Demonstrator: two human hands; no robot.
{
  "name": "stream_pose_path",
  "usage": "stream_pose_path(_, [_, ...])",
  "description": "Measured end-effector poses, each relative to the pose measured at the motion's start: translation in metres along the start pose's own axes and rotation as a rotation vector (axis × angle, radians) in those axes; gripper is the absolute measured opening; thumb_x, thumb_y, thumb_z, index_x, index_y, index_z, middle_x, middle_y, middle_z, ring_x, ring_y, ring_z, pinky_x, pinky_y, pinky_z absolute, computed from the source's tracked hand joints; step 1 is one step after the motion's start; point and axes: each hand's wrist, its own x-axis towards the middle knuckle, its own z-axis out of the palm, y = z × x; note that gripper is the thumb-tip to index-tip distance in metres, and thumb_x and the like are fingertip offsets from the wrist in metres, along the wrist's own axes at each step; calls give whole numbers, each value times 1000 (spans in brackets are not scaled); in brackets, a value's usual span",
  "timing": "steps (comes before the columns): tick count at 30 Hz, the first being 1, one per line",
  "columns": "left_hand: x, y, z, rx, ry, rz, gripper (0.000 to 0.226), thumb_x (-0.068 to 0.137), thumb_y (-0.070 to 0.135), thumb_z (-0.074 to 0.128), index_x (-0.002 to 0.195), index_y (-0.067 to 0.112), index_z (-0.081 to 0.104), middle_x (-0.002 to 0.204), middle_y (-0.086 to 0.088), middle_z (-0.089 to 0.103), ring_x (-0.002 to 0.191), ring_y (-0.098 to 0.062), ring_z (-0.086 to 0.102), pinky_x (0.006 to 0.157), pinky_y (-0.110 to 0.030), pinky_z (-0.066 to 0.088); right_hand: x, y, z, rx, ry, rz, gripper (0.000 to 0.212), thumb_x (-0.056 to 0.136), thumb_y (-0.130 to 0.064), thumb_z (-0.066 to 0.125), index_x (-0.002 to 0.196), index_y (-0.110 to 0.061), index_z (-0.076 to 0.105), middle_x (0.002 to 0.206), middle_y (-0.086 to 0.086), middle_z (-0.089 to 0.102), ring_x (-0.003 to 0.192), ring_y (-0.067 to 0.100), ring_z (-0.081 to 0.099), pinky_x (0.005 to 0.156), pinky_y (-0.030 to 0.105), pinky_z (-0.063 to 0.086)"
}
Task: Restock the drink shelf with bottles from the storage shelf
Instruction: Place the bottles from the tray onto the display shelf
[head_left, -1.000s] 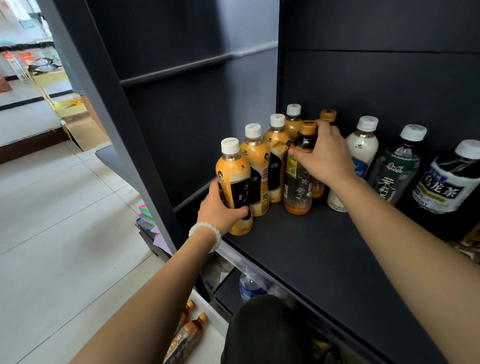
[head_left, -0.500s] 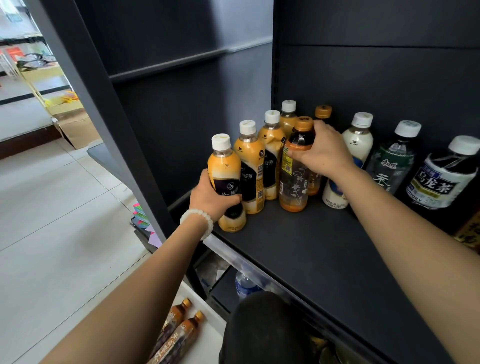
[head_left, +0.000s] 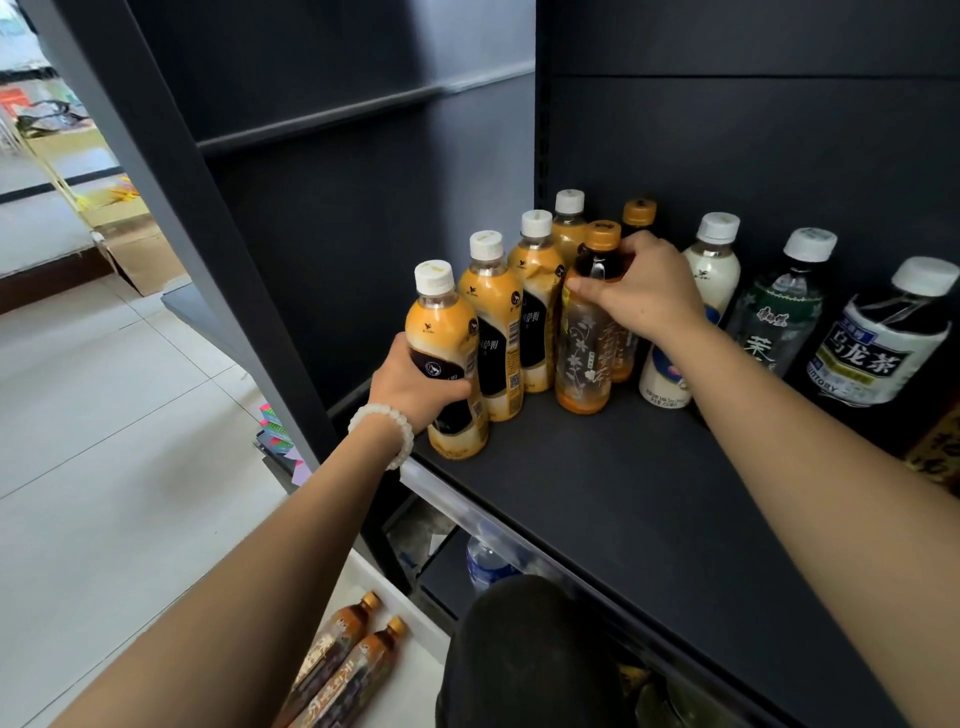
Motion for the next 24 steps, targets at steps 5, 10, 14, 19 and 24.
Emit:
stream_pose_path(5, [-4, 1, -2, -20, -24, 8, 69, 71, 15, 79, 128, 21, 41, 113, 2, 57, 106, -16, 55, 83, -29, 43, -5, -5, 4, -74, 80, 18, 73, 72, -56, 71, 125, -12, 47, 128, 10, 49, 113, 27, 53, 77, 35, 42])
stream_pose_path(10, [-10, -2, 1, -14, 18, 36, 77, 65, 23, 86, 127, 19, 41, 112, 7, 53, 103, -11, 51, 84, -27, 42, -4, 0, 3, 55, -9, -35, 61, 81, -42, 68, 130, -12, 47, 133, 8, 46, 121, 25, 47, 92, 34, 40])
stream_pose_path(14, [-9, -2, 1, 17, 39, 25, 72, 66, 24, 85, 125, 21, 45, 110, 7, 57, 101, -11, 53, 83, -26, 43, -8, 0, 8, 63, 66, -28, 60, 81, -41, 69, 131, -14, 49, 133, 6, 49, 122, 25, 48, 92, 35, 42])
stream_pose_path(19, [-11, -6, 1, 5, 65, 19, 69, 65, 26, 85, 123, 23, 48, 108, 9, 58, 100, -10, 54, 83, -25, 44, -7, -7, 12, -53, 166, 34, 70, 70, -54, 74, 121, -14, 49, 126, 8, 49, 111, 26, 53, 73, 33, 41])
stream_pose_path(24, [-13, -5, 4, 14, 70, 43, 65, 68, 24, 83, 124, 22, 49, 107, 10, 58, 100, -9, 53, 82, -24, 43, -5, -4, 9, -6, 45, -8, 61, 78, -42, 71, 126, -13, 48, 130, 9, 48, 118, 28, 49, 88, 38, 43])
